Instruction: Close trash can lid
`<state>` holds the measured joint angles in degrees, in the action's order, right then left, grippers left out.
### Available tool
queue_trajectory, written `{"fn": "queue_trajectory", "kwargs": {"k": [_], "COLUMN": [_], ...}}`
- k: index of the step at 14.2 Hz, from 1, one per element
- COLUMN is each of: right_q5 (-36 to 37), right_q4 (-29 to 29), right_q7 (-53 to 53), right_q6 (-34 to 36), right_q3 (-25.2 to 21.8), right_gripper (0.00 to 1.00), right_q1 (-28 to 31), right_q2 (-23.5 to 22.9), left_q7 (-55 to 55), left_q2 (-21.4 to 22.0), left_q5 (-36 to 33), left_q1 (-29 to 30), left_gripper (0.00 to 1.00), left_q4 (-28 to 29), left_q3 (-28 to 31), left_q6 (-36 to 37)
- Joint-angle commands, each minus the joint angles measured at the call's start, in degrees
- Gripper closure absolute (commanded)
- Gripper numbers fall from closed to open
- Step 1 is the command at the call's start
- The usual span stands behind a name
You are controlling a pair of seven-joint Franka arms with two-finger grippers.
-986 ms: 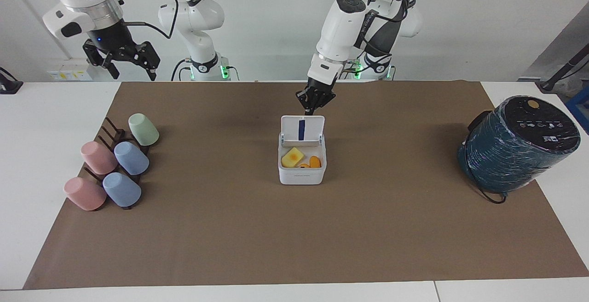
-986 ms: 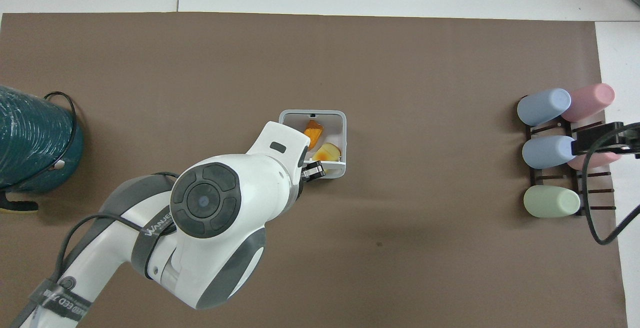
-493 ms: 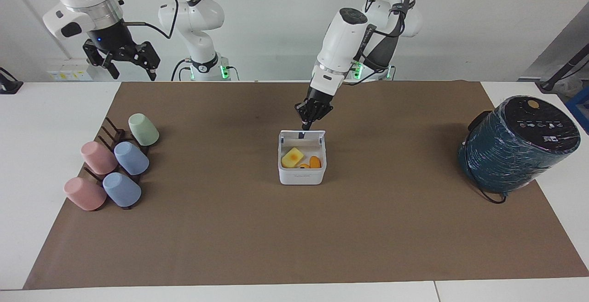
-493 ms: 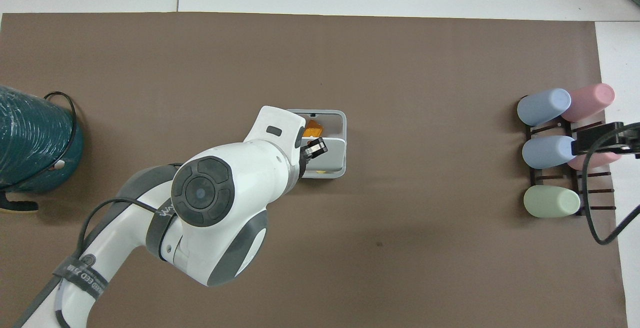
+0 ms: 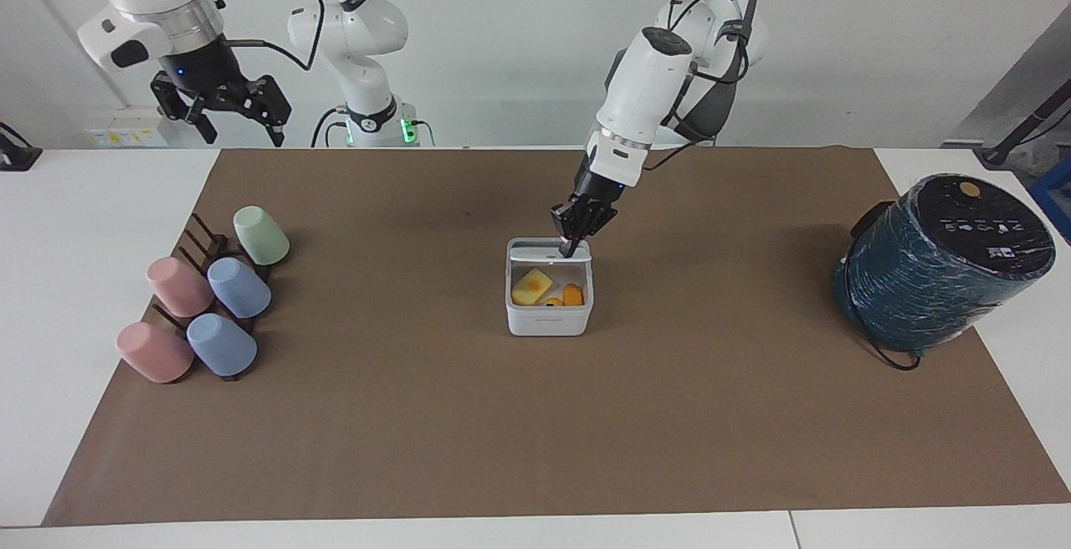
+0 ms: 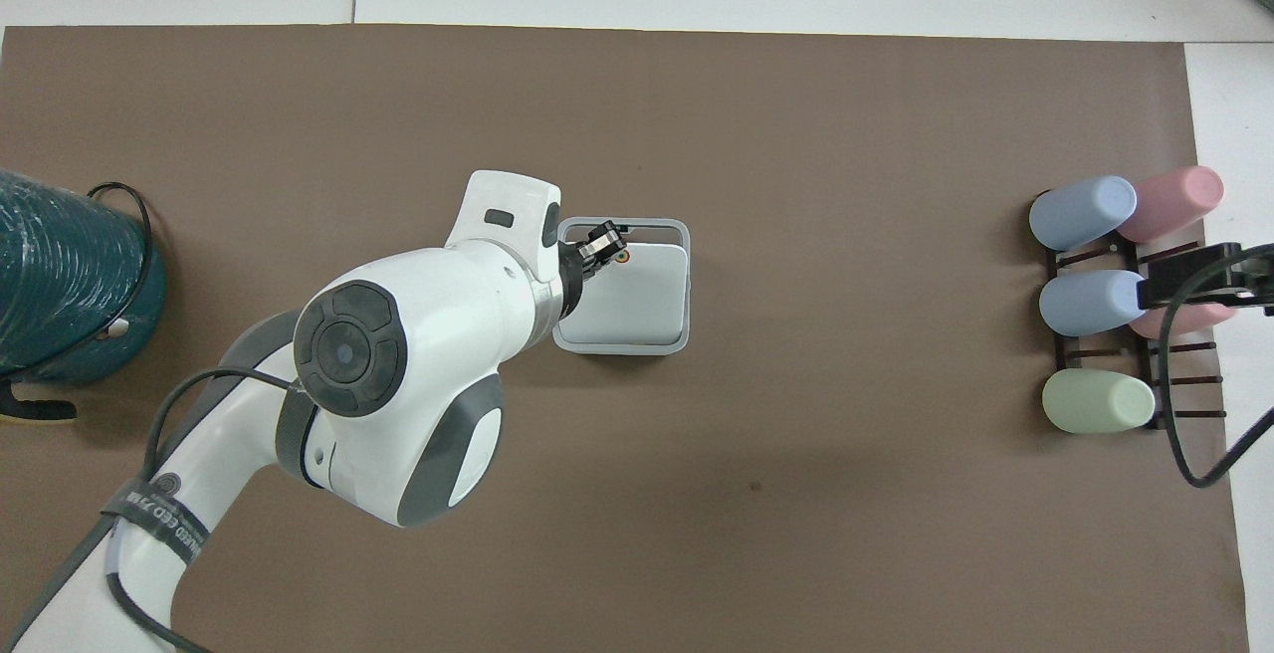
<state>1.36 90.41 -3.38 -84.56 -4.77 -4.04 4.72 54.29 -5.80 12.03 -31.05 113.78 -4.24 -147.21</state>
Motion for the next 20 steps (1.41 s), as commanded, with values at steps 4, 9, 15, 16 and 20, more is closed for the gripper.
{"fn": "queue_trajectory", "kwargs": {"k": [4,9,15,16,20], "right_q5": [0.0,0.0,0.0,0.0,0.0], "right_q4": [0.9,0.9,0.9,0.9,0.9], "right_q7": [0.4,0.4,0.4,0.4,0.4], "right_q6": [0.2,0.2,0.2,0.2,0.2], "right_q3": [0.2,0.2,0.2,0.2,0.2], "right_gripper": [0.00,0.00,0.00,0.00,0.00], "right_q1": [0.3,0.3,0.3,0.3,0.3], "right_q2": [1.1,1.1,1.1,1.1,1.1], "left_q7": [0.2,0.3,0.0,-0.1,-0.5], "left_q2": [-2.7,-6.1,-9.7,-10.1,-10.9], "left_q5": [1.8,1.7,1.7,1.7,1.7], "left_q1": [-0.6,-0.8,-0.8,-0.7,-0.6], "left_gripper": [1.00,1.00,1.00,1.00,1.00], "left_q4": [-1.0,-2.2,-3.5,-3.5,-3.4], "left_q3": [-0.2,-0.2,-0.2,-0.2,-0.1], "left_q6": [-2.6,-5.5,-7.5,-7.8,-8.1]}}
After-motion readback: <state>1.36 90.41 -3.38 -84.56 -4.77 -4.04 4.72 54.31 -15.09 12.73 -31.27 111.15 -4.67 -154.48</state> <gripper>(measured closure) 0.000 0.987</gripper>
